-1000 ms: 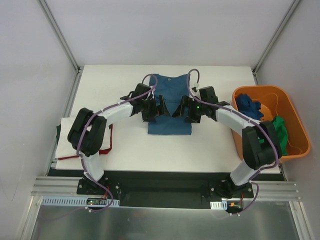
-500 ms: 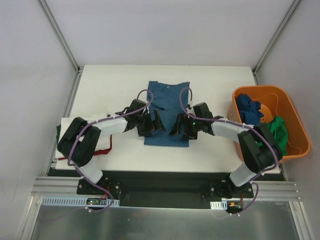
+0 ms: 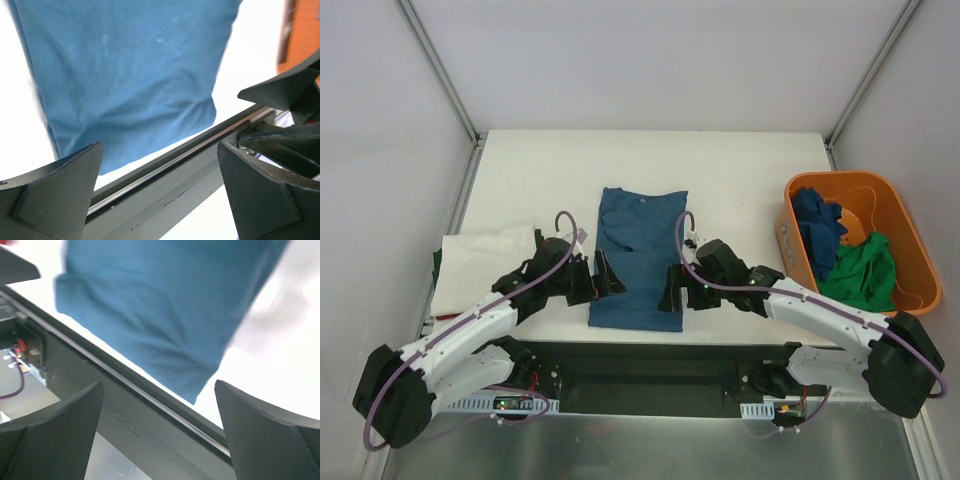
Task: Fold and stack the t-shirts
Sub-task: Fold the folded rectangular tshirt in 1/3 of the way, then grab one side of the 2/3 rectangular tshirt with both arms
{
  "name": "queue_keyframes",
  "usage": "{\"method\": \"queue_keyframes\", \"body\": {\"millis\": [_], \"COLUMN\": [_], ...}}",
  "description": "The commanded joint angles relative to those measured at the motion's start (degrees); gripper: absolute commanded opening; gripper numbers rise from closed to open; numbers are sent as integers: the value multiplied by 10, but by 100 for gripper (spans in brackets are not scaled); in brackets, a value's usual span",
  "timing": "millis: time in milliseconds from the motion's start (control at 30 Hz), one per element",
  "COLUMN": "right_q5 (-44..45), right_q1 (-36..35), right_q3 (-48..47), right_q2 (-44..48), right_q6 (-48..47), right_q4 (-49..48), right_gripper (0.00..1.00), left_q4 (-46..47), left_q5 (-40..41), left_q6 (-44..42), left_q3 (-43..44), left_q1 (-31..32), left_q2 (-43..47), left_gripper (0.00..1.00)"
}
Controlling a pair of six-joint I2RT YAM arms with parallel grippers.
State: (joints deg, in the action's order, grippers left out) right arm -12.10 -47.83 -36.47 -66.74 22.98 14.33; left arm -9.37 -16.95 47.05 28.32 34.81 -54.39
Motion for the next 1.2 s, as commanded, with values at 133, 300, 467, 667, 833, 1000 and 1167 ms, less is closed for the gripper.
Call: {"method": "queue_keyframes", "body": {"millis": [133, 300, 467, 667, 833, 1000, 1167], "right_q5": [89, 46, 18, 55, 46, 12, 2], "right_q1": [-19, -19, -20, -19, -20, -23, -38], "right_q3": [-29, 47, 82, 97, 102, 116, 123], "right_q2": [88, 115, 87, 53, 29, -8, -31], "right_q6": [-22, 21, 62, 118, 130, 155, 171], "right_q4": [91, 42, -12, -40, -49, -94, -112], "right_gripper": [97, 97, 97, 95, 84, 68, 50], "left_q4": [-146, -147, -139, -119, -87, -68, -45], "left_q5": [53, 60, 90, 112, 91, 71, 62], "left_q6": [11, 23, 45, 74, 77, 80, 84], "left_q3": [-34, -79, -85, -94, -107, -123, -136], "left_q1": [1, 1, 1, 1, 1, 1, 1], "left_q2": [137, 143, 112, 70, 51, 33, 31], "left_gripper": [99, 99, 91, 77, 50, 31, 13]}}
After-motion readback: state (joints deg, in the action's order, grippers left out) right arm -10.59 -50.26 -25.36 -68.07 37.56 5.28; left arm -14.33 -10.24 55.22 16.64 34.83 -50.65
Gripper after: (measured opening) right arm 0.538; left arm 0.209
